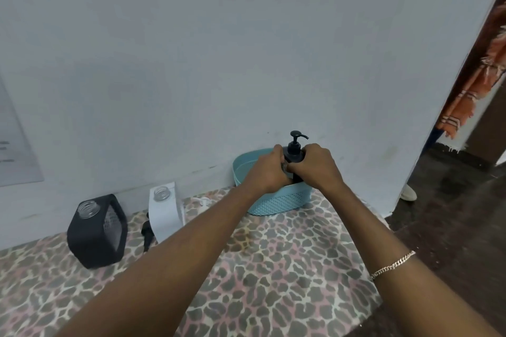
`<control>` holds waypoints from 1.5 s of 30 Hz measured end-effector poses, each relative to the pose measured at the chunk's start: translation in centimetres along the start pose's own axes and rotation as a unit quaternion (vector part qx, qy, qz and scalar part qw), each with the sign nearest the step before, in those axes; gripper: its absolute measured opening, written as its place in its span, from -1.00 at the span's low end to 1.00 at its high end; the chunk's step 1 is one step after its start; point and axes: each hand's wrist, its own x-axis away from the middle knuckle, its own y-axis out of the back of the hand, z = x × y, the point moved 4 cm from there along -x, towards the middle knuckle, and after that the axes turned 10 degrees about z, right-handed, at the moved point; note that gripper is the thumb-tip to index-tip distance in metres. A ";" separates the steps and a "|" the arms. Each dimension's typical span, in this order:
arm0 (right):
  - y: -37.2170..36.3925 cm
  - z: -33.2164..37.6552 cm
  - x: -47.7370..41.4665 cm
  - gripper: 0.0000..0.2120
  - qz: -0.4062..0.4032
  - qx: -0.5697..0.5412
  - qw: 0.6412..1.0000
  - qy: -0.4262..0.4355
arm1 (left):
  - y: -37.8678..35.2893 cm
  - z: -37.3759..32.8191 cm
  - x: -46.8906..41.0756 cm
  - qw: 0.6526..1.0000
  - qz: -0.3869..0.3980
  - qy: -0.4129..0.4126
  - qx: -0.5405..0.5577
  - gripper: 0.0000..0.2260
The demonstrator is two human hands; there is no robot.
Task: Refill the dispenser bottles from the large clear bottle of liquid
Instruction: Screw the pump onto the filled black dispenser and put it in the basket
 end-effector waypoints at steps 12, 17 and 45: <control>-0.7 0.0 -0.4 -0.66 0.025 0.082 0.996 -0.013 | -0.3 0.3 -0.6 0.997 0.004 0.036 -0.069 -0.62; -1.2 0.5 0.0 -0.69 0.017 0.149 0.988 -0.024 | -0.2 0.2 -0.5 0.995 0.023 0.049 -0.079 -0.61; -5.9 12.4 11.3 -0.49 -0.107 -0.072 0.972 0.198 | 8.9 3.0 22.4 0.959 -0.274 -0.009 0.071 -0.71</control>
